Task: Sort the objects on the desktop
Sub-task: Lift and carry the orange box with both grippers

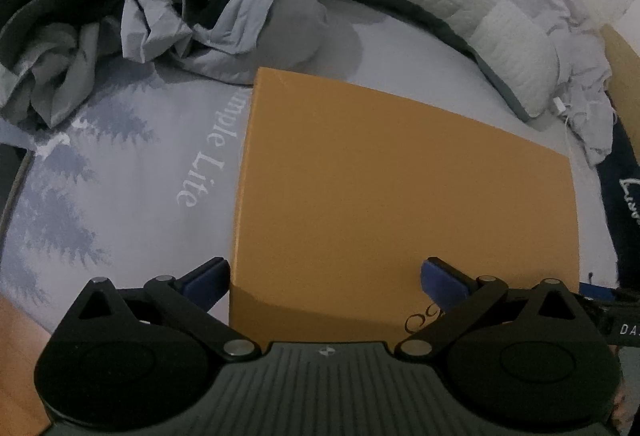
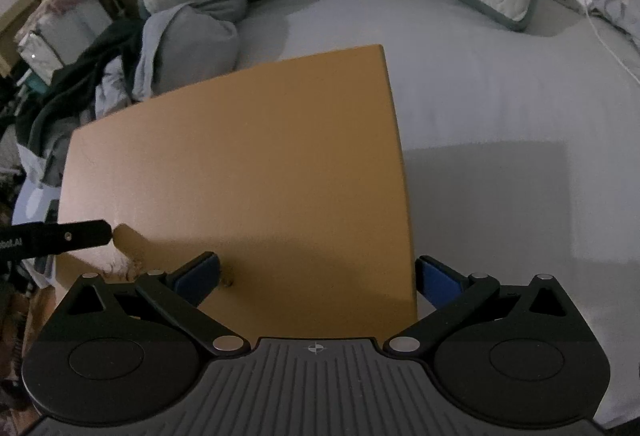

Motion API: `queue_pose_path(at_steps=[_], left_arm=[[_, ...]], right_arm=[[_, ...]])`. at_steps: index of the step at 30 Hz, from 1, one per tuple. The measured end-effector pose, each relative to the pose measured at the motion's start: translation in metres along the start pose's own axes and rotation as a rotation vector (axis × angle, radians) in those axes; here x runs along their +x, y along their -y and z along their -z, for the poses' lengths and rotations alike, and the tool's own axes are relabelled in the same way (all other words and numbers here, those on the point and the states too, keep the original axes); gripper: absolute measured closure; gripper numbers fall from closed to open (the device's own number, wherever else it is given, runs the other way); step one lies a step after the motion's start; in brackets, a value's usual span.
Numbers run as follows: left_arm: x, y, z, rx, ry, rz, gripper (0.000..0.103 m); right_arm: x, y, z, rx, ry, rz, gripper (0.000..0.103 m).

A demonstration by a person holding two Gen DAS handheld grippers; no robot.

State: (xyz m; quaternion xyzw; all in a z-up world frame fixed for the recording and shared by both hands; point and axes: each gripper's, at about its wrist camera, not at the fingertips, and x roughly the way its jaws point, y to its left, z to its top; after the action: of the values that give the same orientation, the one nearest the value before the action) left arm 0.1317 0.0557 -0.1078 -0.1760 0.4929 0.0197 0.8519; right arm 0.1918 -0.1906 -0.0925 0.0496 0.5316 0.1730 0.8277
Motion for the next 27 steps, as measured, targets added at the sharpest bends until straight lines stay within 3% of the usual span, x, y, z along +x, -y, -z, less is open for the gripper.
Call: queue_pose_path(at_steps=[15,20,27], left_arm=[[0.014,-0.002,-0.027,-0.003,0.019,0.001,0.000],[0.021,-0.007,-0.036,-0.013,0.007,0.035,0.000],[0.018,-0.011,-0.029,-0.022,0.035,0.059,0.000]], right_arm=[[0.015,0.004,-0.032,0.002,0.005,-0.006,0.000],[0.023,0.012,-0.044,0.022,-0.015,-0.038,0.000],[0.023,0.019,-0.041,0.043,0.010,-0.073,0.000]])
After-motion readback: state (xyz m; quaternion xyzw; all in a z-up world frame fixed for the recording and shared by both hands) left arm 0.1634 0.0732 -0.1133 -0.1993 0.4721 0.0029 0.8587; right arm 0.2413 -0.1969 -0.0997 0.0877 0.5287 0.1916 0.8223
